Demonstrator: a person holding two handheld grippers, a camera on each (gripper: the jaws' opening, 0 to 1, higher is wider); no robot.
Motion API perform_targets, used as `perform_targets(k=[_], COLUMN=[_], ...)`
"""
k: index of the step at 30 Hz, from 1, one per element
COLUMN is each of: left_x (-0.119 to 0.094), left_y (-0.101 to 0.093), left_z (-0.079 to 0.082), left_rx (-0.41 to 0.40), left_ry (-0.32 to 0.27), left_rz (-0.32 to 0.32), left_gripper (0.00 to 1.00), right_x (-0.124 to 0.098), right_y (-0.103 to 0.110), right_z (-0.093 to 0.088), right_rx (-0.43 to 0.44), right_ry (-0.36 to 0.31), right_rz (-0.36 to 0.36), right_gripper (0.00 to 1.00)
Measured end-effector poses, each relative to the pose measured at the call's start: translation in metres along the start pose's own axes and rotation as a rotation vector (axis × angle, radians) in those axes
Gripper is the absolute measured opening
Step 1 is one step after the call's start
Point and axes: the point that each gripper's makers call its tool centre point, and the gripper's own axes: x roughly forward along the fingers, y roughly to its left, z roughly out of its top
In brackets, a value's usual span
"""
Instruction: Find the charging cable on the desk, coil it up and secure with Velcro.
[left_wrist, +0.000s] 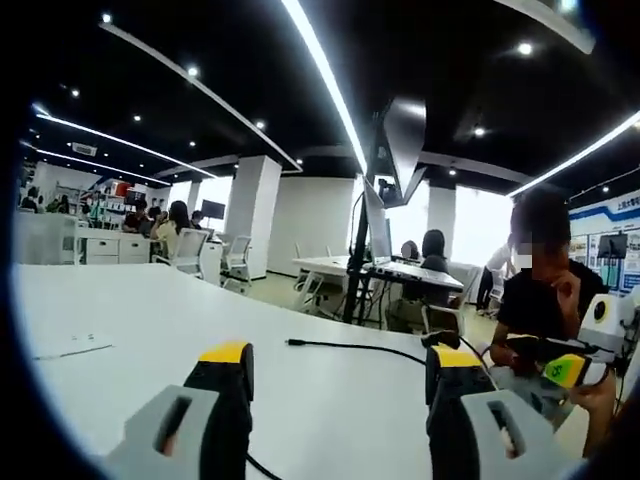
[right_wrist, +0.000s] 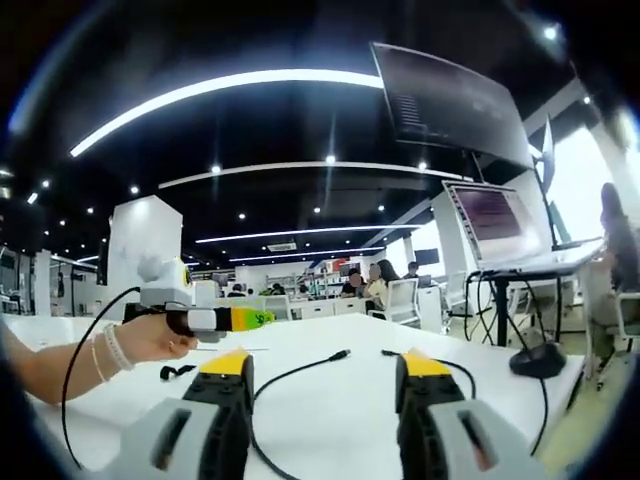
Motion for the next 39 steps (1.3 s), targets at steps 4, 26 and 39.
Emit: perform_targets(k=[4, 26, 39], left_x=[0.015, 0.081, 0.099], left_y=[0.002, 0.022, 0.060], left_z=[-0.007, -0.039, -0.052], left_rx=[-0.004, 0.047, 0.036], left_ry=[0.019, 0.102, 0.146], left_rz=[-0.008, 0.052, 0.133], left_gripper=[0.70, 0.70, 0.70], right_x=[0.001, 0.005, 0.013], right_y=[-0.006, -0.042, -0.050], right_z=[0.000, -0.020, -0.025], right_rx=[0.000, 0.030, 0.024], right_ry=[0.004, 0.043, 0.066], right_rz=[-0.008, -0.040, -0.044], right_gripper=[0.58, 0.57, 0.57])
